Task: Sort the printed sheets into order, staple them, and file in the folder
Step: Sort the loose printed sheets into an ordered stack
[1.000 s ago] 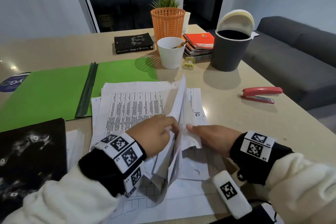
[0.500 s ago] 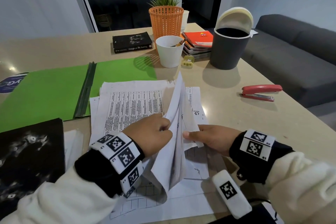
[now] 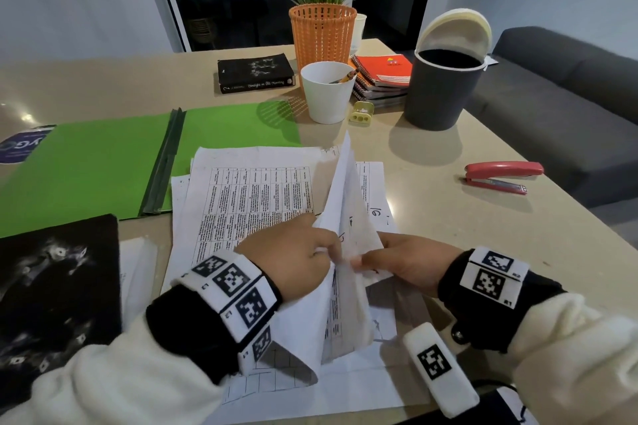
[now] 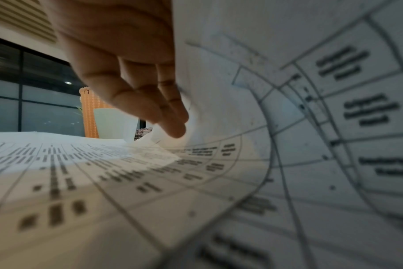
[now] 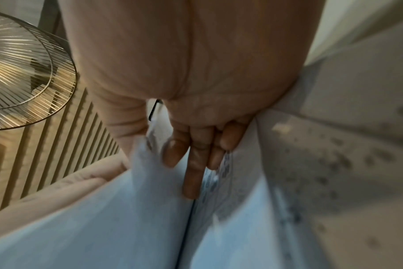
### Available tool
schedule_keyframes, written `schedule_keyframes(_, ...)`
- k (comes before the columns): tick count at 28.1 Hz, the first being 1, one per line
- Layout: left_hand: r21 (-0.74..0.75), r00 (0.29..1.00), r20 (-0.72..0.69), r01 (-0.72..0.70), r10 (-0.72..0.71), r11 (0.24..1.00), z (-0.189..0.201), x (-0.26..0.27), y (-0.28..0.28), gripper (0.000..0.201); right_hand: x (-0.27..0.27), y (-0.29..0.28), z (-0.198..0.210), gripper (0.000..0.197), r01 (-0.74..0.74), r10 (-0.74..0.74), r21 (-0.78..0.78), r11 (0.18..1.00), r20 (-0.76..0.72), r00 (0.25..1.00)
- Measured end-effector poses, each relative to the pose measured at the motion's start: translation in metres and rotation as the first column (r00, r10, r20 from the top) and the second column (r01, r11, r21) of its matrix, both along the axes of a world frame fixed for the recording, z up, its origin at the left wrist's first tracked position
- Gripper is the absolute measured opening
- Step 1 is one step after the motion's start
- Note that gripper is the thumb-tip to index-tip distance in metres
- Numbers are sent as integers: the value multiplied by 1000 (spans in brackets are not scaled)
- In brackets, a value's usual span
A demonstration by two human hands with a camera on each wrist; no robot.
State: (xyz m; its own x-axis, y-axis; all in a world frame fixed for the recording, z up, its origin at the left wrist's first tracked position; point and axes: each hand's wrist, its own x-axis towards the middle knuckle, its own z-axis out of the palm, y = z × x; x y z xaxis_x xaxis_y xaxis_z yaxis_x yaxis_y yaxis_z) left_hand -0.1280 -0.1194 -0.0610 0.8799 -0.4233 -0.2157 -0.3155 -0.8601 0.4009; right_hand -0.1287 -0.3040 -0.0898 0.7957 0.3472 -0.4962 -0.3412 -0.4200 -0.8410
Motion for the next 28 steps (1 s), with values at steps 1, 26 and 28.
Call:
schedule_keyframes(1,28,999,37,-21,20,999,0,-2,-1,22,1,0,-2,41,16,-15,22,1000,-11,1000)
schedule_keyframes(26,64,998,-44,-52,55,997,-5,3,2,43,-1,-1,-1,55,-77,77,157,985,7,997)
schedule_keyframes(28,72,998,-36,-49,51,996,-4,2,1,43,-1,-1,-2,53,-70,69,165,984,9,998)
